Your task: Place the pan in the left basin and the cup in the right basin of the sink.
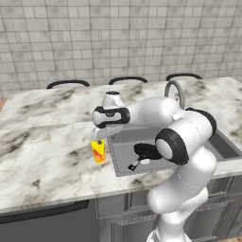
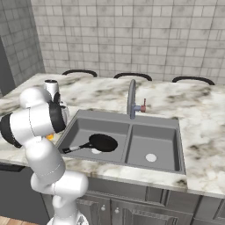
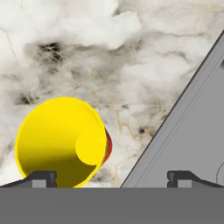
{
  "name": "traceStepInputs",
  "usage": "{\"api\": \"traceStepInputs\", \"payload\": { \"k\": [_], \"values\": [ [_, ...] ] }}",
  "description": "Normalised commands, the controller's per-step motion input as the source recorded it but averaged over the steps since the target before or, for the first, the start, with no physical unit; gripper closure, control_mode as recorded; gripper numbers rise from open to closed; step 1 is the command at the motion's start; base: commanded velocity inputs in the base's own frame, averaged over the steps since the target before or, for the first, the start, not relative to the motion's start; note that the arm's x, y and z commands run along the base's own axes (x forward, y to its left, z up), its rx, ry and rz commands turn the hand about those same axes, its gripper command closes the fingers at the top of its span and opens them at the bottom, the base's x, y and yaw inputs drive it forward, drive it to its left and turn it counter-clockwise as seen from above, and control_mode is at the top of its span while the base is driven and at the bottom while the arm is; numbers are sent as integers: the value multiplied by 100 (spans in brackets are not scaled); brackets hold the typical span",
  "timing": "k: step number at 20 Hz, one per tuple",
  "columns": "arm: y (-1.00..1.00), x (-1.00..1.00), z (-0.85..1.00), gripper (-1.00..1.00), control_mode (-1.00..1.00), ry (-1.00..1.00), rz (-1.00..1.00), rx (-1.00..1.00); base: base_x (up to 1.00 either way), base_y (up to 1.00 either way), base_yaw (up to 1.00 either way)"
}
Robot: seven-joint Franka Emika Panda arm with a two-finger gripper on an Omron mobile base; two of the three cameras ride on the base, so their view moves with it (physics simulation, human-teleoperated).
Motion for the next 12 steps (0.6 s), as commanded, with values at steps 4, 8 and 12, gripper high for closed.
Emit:
{"api": "traceStepInputs", "payload": {
  "k": [4,8,12],
  "values": [
    [0,0,0,-100,-100,0,0,0,0,0,0],
    [0,0,2,-100,-100,0,0,0,0,0,0],
    [0,0,0,-100,-100,0,0,0,0,0,0]
  ]
}}
